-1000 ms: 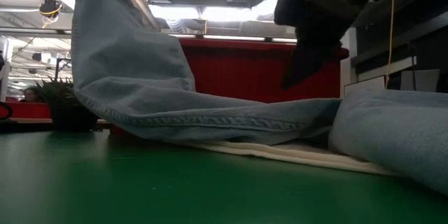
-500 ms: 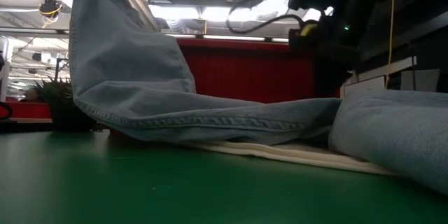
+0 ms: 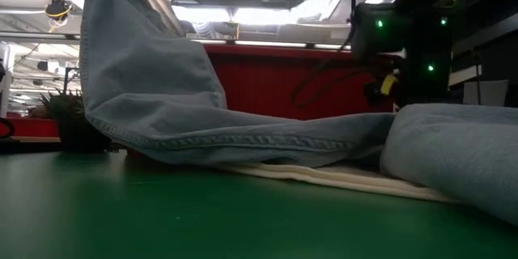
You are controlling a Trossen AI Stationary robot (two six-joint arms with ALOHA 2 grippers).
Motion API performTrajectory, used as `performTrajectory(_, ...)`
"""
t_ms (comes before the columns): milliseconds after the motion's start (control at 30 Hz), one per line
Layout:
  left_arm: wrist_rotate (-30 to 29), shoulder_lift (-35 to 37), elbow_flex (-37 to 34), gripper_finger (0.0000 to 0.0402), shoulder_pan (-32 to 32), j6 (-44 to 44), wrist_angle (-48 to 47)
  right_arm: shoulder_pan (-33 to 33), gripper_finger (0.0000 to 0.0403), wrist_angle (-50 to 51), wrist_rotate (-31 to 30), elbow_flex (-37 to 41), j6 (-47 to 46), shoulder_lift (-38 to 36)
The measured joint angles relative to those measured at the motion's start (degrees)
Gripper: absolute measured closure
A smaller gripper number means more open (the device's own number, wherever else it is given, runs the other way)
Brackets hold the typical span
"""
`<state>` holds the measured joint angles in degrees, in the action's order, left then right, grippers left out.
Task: Fold laundry
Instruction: Fold the light blue pants
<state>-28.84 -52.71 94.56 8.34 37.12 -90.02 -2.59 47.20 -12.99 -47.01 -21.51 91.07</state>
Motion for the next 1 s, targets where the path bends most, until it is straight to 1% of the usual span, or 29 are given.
performTrajectory(100, 0.1, 0.0, 0.0, 0.0396, 0.0, 0.2, 0.0, 0.0, 0.0178, 2.8, 2.0, 0.7, -1.5, 0.9)
performTrajectory(200, 0.7, 0.0, 0.0, 0.0396, 0.0, 0.3, 0.0, 0.0, 0.0178, 6.4, 2.5, 0.6, -2.6, 0.9)
performTrajectory(367, 5.1, 0.0, 0.0, 0.0396, 0.0, 2.9, 0.0, 0.0, 0.0178, 12.9, 3.4, -1.9, -2.8, 1.0)
performTrajectory(500, 9.5, 0.3, 0.0, 0.0396, 0.0, 3.5, 0.0, 0.0, 0.0178, 14.2, 3.6, -3.9, -2.5, 1.0)
performTrajectory(633, 11.7, 0.4, 0.0, 0.0396, 0.0, 5.3, 0.8, 0.0, 0.0178, 14.1, 3.6, -6.2, -1.2, 0.6)
performTrajectory(733, 13.2, 0.3, 0.0, 0.0396, 0.0, 6.2, 3.4, 0.0, 0.0178, 14.5, 3.5, -9.1, 0.6, -0.1)
performTrajectory(833, 16.6, 0.4, 0.0, 0.0396, 0.0, 6.0, 7.1, 0.0, 0.0178, 15.1, 3.5, -12.7, 2.8, -0.8)
performTrajectory(1000, 20.8, 0.0, 0.0, 0.0396, -0.3, 6.0, 12.3, 0.0, 0.0178, 15.0, 3.4, -20.9, 7.6, -1.3)
